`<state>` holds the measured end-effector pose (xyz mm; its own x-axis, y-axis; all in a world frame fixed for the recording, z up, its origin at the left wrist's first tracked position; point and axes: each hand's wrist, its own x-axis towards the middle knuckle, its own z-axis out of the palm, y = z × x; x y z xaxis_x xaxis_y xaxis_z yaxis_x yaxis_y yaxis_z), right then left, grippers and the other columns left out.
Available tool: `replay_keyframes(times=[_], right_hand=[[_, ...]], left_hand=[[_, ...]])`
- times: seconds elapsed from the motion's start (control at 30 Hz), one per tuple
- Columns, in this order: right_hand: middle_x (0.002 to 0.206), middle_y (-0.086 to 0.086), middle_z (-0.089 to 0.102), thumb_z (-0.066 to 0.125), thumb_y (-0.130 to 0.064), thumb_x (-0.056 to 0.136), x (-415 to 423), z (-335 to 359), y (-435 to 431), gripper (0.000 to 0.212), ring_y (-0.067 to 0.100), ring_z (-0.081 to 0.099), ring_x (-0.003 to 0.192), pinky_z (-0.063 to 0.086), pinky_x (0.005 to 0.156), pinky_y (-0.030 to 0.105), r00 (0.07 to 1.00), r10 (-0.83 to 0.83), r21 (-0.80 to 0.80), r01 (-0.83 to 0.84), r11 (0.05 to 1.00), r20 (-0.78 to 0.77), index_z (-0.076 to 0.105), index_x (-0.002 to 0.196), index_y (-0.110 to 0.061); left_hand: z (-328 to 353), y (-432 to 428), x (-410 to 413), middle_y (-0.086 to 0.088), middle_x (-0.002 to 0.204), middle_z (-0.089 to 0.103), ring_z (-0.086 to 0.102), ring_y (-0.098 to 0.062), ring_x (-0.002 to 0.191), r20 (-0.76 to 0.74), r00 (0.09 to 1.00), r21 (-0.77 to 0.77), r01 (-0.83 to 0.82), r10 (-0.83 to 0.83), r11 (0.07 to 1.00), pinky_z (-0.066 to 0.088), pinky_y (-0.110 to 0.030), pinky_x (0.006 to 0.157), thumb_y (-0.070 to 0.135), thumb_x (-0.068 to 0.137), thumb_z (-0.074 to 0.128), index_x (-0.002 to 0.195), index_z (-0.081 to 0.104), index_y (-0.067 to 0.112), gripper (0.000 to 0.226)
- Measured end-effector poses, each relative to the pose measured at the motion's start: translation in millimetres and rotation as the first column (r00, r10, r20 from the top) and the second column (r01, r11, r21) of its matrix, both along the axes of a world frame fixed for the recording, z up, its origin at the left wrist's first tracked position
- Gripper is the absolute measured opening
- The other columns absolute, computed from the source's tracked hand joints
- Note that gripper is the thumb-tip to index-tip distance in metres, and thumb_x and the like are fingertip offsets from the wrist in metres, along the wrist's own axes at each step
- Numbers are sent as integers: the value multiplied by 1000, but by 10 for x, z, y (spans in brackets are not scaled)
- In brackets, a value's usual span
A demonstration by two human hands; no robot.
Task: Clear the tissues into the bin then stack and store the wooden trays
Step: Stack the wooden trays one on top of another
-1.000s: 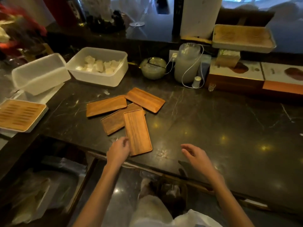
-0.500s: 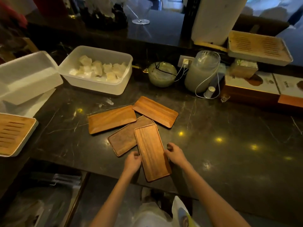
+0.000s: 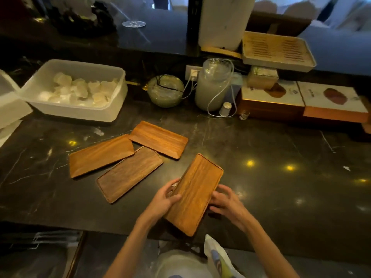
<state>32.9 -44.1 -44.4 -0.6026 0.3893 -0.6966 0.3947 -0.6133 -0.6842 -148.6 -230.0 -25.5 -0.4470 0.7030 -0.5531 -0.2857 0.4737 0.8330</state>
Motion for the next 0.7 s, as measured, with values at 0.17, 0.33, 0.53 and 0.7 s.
replay_keyframes(times=[0.17, 0.33, 0.53, 0.7], right_hand=[[119, 5, 64, 60, -27, 92, 895, 268, 780, 43, 25, 63, 110, 56, 84, 37, 981, -189, 111, 192, 975, -37, 47, 133, -30], [113, 8, 66, 59, -22, 93, 1726, 296, 1242, 28, 19, 66, 98, 57, 70, 25, 987, -159, 244, 151, 958, 15, 62, 120, -23], [123, 14, 62, 58, -15, 94, 2382, -29, 1489, 40, 25, 63, 107, 57, 75, 34, 894, -446, 227, 426, 875, 41, 53, 134, -10], [109, 6, 65, 59, -15, 94, 2536, -265, 1518, 41, 17, 66, 93, 59, 65, 29, 862, -500, 315, 453, 834, 84, 52, 134, -11]], left_hand=[[284, 647, 513, 3, 136, 51, 54, -19, 122, 81, 971, 56, 220, -224, 974, 45, -44, 105, 35, 86, 67, 126, 57, 46, 43], [296, 1218, 1119, -5, 121, 68, 65, -17, 105, 302, 930, 130, 179, -211, 975, 54, -26, 85, 25, 89, 61, 125, 64, 22, 36], [-45, 1686, 1811, -15, 106, 68, 66, -20, 92, 408, 882, 64, -284, 234, 957, 55, -32, 81, 12, 89, 61, 113, 60, 1, 27], [-262, 1870, 2200, -4, 109, 67, 61, -15, 95, -142, 977, -147, -182, 161, 972, 48, -21, 73, -1, 93, 53, 122, 60, 10, 31]])
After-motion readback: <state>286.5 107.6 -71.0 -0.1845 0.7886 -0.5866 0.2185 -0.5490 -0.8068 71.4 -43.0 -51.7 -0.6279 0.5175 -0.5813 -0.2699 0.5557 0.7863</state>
